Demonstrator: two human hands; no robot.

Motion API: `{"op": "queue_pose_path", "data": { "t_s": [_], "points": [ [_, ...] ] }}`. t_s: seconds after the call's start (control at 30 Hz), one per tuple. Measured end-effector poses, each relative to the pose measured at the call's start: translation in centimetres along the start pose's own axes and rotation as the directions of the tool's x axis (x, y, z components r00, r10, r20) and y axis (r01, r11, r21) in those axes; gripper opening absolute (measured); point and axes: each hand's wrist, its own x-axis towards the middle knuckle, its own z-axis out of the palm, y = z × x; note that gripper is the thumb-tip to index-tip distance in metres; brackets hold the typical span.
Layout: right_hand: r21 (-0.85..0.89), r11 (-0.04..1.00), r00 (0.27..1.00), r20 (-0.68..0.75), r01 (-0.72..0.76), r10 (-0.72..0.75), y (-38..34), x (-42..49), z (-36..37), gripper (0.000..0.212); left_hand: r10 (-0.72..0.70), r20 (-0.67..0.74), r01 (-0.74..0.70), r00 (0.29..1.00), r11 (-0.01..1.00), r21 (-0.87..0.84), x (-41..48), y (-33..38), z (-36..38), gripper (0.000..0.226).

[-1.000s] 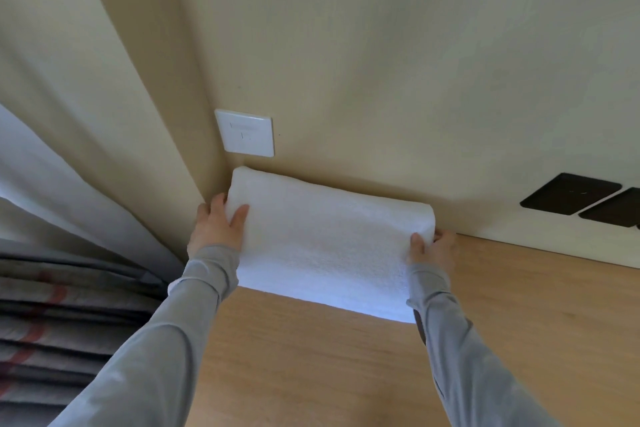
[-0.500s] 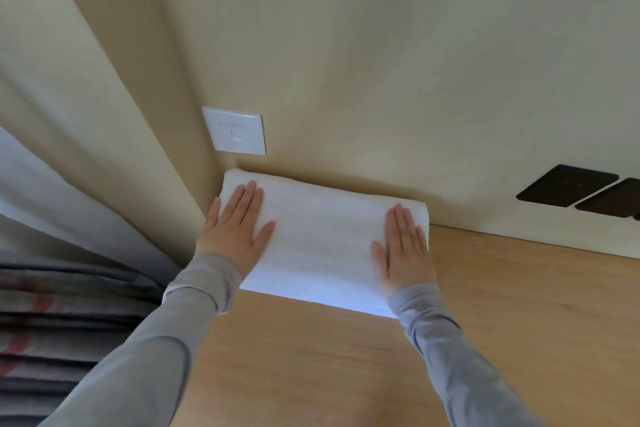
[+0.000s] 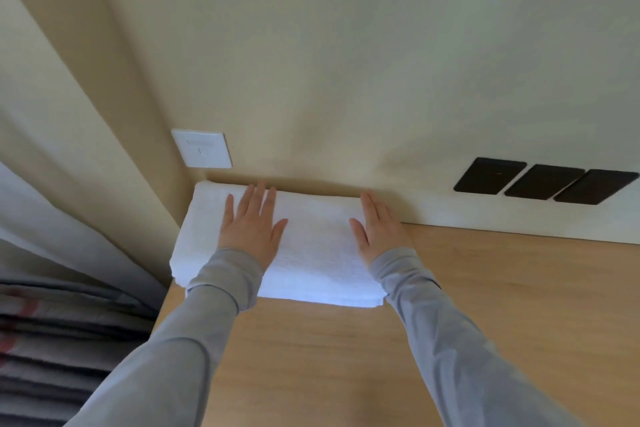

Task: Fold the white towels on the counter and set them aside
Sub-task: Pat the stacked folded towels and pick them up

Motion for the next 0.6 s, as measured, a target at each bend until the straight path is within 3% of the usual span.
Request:
{"op": "queue_pose_path", "data": {
  "t_s": [0.3,0.6],
  "points": [
    [-0.066,0.996,0.979,-0.198,-0.061,0.047,8.3,-8.2,-10.5,0.053,0.145,-0.114,-0.143,0.983,0.989,0.020,-4.4,13.5,-6.7,0.059],
    [-0.192,0.966,0.937,-0.334,-0.174,0.102,23.4,-22.6,-21.9,0.053,0.318,-0.253,-0.297,0.914,0.947,0.119,-9.3,34.8,-13.0,0.057]
  ]
}}
